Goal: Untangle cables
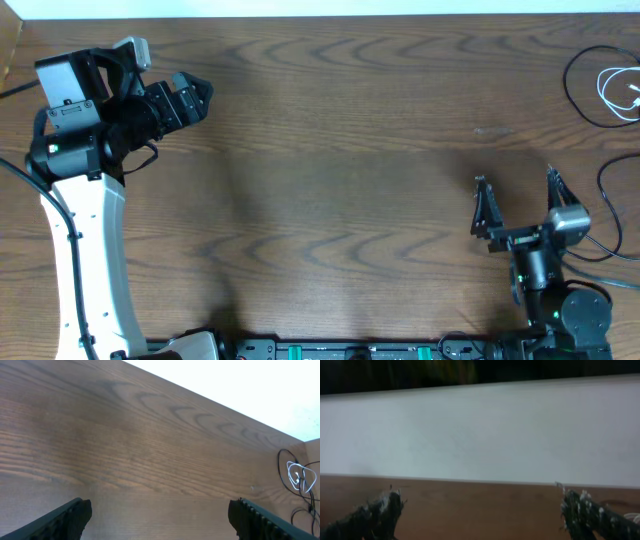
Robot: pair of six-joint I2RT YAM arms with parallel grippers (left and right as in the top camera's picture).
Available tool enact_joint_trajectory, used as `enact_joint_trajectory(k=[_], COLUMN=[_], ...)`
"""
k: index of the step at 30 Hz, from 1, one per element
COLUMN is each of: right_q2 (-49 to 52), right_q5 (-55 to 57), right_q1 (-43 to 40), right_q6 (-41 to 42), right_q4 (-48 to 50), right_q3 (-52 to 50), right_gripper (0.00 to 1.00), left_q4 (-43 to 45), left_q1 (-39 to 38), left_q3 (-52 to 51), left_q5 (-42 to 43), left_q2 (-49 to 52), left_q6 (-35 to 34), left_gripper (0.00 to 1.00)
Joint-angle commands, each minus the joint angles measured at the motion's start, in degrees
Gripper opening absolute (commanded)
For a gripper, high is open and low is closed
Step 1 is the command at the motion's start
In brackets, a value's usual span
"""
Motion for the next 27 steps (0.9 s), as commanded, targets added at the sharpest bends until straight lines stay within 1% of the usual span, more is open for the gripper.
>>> enact_joint_trajectory(k=[1,4,6,16,23,27], right_q2=[-4.61,-8.81,-10.25,-10.16,-10.16,-10.16], right_q5=[0.70,0.68,0.70,4.09,4.00,3.87], right_q1=[0.26,0.28,0.28,0.31,0.28,0.28], right_q6=[-0.35,-0.35,-0.35,-0.35,-0.33,-0.35], right_q4=[1.68,2.21,2.19,1.97,-11.69,-11.76], right_q3=[-4.76,-8.81,-9.75,-12.13,-12.20,-12.17], right_gripper=[0.99,0.99,0.99,0.99,0.99,0.99], left_q4=[0.04,0.04,0.04,0.04,0.04,0.04], left_q1=[0.15,0.15,0.15,0.13,0.15,0.13], left_q3=[-0.55,-0.55,-0.55,-0.55,-0.55,-0.55], left_q5=[-0.11,-0.11,-0.11,-0.11,-0.11,-0.11], left_q2=[0.33,0.33,0.33,0.33,0.33,0.33], left_q6=[0.55,0.55,0.55,0.55,0.55,0.55], left_gripper=[0.92,0.92,0.92,0.92,0.92,0.92])
